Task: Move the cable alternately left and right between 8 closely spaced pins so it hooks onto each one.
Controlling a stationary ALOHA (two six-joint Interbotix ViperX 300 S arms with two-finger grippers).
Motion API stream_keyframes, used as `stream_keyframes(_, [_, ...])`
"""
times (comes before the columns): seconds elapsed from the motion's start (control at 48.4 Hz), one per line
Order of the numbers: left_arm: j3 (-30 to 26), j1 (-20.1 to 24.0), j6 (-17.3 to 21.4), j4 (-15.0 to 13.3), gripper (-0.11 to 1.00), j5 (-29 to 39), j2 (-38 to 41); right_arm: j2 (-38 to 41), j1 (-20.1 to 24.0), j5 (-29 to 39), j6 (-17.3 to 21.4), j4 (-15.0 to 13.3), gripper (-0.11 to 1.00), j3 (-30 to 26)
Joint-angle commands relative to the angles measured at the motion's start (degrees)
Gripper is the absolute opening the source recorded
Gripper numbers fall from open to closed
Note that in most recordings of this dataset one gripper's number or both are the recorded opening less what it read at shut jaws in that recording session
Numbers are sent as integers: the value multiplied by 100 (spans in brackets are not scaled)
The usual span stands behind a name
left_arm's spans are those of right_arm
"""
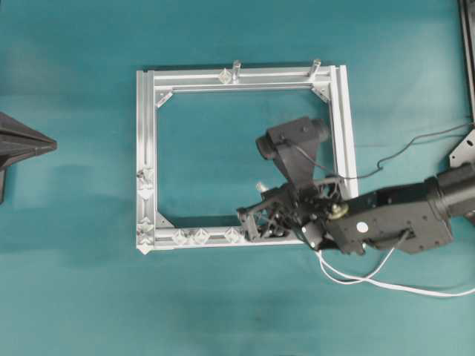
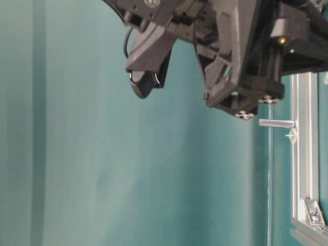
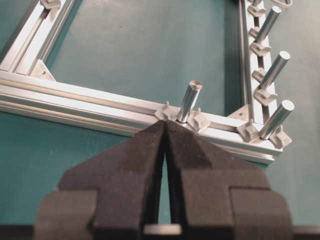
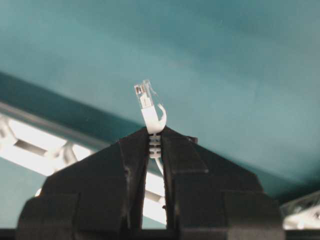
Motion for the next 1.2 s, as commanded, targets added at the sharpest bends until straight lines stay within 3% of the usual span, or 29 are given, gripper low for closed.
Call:
stream_keyframes(0.0, [-53,-18,-44,9,0,-44,53,-79,141,9,114,-9,9,-158])
stream_keyframes(0.414, [-53,-9,-44,9,0,-44,53,97,466,44,229,0,9,-378])
stream_keyframes(1.179, [-53,-18,-44,9,0,-44,53,149,589,308,237,79,9,-475])
